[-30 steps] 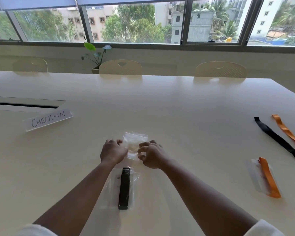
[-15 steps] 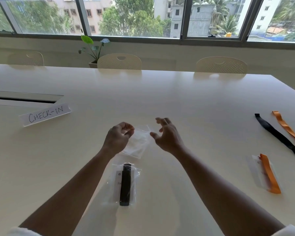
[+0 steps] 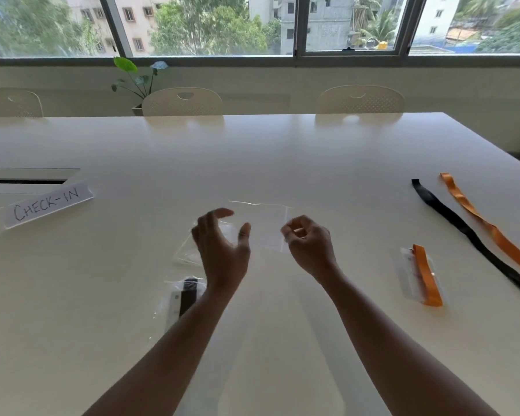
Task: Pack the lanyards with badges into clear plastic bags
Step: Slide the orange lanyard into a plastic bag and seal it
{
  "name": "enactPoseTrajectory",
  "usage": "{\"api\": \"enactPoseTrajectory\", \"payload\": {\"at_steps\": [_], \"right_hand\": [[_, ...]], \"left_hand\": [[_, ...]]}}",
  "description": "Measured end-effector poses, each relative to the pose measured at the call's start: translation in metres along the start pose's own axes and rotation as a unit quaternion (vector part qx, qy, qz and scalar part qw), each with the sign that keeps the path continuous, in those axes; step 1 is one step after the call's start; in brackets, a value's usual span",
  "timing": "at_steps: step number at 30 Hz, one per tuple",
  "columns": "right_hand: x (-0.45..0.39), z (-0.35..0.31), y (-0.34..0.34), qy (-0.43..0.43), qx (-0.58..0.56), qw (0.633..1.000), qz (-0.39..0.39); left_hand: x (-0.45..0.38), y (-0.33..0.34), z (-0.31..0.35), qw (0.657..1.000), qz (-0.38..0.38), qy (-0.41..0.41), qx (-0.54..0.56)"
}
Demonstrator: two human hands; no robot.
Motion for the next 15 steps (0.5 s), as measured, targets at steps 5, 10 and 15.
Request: {"api": "enactPoseTrajectory", "payload": {"at_steps": [5,10,15], "right_hand": [[0.016,0.026,-0.024,0.068,-0.022,0.997,0.025],[0.022,0.044,-0.045,0.098,-0.037,0.994,0.031],[0.030,0.062,-0.062,0.117,-0.052,0.992,0.013]], "left_hand": [[0.055,0.028,0.021,0.988,-0.142,-0.040,0.056],[0.091,0.046,0.040,0.971,-0.200,-0.100,0.088],[0.114,0.052,0.044,0.962,-0.230,-0.120,0.082]]}}
Point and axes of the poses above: each hand's wrist, its own x-axis away from the middle knuckle, its own y-axis out of the palm, z = x × y, the point moved 1 cm from there along -x, towards the middle knuckle, and after that the axes turned 15 degrees about z, right-handed, at the moved point
